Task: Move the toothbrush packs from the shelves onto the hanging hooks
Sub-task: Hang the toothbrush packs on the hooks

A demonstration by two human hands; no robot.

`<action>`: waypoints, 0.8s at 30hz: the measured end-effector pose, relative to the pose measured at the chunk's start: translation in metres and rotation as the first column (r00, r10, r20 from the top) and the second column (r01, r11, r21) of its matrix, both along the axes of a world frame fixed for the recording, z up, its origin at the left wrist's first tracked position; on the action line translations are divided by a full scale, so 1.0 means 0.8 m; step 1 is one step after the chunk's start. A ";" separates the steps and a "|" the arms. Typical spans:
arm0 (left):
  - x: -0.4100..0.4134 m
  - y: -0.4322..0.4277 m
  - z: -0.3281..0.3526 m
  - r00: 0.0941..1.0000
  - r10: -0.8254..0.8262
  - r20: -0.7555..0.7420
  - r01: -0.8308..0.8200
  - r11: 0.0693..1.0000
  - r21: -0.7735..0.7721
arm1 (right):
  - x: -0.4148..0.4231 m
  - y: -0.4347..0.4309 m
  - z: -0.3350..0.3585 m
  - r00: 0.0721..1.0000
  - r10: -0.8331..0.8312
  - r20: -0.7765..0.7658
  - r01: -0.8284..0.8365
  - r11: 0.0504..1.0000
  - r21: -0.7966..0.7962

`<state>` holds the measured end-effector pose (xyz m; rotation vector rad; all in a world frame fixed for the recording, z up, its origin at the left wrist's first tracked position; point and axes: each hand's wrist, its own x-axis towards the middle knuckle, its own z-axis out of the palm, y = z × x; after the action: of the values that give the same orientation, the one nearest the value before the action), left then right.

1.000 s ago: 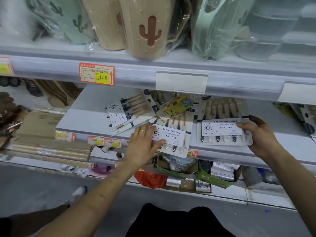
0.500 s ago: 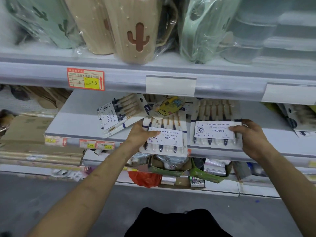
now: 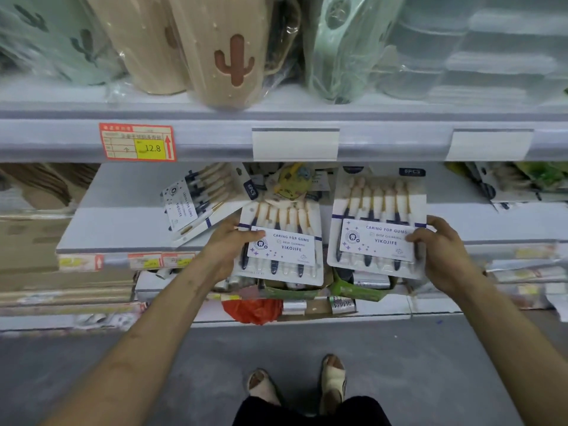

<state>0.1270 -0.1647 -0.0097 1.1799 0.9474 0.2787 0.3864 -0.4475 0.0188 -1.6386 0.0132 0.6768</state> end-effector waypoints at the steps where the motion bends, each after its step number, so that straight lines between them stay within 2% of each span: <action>1: -0.005 -0.001 0.001 1.000 -0.010 -0.009 0.010 1.000 0.015 | -0.006 -0.004 -0.004 1.000 -0.008 -0.009 0.008 1.000 0.003; 5: -0.028 -0.013 0.000 0.997 -0.004 -0.071 0.002 0.999 -0.033 | -0.028 -0.020 -0.016 0.999 -0.029 -0.035 0.030 0.999 0.025; 11: -0.043 -0.059 -0.001 0.998 0.014 -0.064 -0.022 0.993 -0.118 | -0.034 -0.058 -0.029 1.000 -0.028 -0.009 0.028 0.999 0.019; 14: -0.039 -0.084 -0.004 0.998 -0.019 -0.054 0.013 0.995 -0.102 | -0.029 -0.087 -0.024 0.999 -0.037 -0.008 0.038 0.999 0.027; 18: -0.016 -0.125 -0.006 0.998 0.014 -0.055 -0.019 0.995 -0.093 | -0.008 -0.139 -0.020 0.999 -0.036 0.013 0.036 0.999 0.029; 24: 0.039 -0.217 0.003 0.997 0.062 -0.038 -0.062 0.998 0.010 | 0.033 -0.239 -0.002 0.999 -0.042 0.032 0.041 0.998 0.050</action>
<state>0.1582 -0.3380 -0.0070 1.1686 1.0186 0.3113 0.4130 -0.6390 0.0168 -1.5974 0.0067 0.6142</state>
